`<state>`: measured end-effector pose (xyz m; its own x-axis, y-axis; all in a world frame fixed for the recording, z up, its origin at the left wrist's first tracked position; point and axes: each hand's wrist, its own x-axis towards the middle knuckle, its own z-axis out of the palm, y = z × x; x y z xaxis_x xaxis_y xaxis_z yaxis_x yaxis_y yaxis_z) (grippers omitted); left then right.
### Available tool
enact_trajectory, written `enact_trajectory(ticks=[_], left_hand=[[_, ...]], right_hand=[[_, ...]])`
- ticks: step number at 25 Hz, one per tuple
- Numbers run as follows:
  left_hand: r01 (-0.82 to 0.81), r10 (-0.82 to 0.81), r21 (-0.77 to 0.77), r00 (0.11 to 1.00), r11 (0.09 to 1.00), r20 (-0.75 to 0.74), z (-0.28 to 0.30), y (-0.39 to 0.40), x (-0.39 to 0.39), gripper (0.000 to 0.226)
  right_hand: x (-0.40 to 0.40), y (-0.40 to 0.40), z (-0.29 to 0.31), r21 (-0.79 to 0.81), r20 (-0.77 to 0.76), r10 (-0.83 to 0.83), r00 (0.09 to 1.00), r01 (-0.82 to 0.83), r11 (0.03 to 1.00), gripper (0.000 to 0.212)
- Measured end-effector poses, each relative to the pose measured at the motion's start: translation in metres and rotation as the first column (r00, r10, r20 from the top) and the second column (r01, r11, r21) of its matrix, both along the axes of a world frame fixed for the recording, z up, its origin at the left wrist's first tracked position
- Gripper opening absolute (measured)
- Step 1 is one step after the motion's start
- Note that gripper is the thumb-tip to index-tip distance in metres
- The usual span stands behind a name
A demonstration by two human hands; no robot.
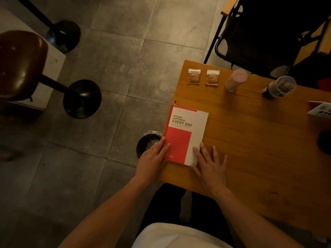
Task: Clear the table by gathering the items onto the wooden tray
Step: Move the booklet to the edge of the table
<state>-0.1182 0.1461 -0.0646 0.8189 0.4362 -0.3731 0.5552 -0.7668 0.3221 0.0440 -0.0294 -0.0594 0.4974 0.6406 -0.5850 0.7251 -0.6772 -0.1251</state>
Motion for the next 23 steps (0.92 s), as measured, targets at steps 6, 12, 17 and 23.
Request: enact_trajectory(ticks=[6,12,17,23], left_hand=[[0.032,-0.031,0.016,0.998,0.999,-0.061,0.007,0.003,0.007,0.063],[0.052,-0.051,0.001,0.985,0.999,-0.164,0.034,-0.017,0.015,0.058],[0.077,-0.092,-0.084,0.976,0.993,-0.199,0.065,-0.037,0.026,0.048],[0.278,-0.359,-0.291,0.892,0.915,-0.276,0.091,-0.054,0.061,0.034]], right_hand=[[0.007,0.004,0.005,-0.025,-0.049,0.016,0.999,-0.018,1.000,0.073],[0.006,-0.006,0.026,-0.068,-0.140,-0.023,0.990,0.013,0.998,0.066],[0.010,-0.028,0.052,-0.121,-0.217,-0.081,0.973,0.056,0.991,0.053],[0.019,-0.071,0.079,-0.171,-0.302,-0.230,0.925,0.185,0.968,0.044]])
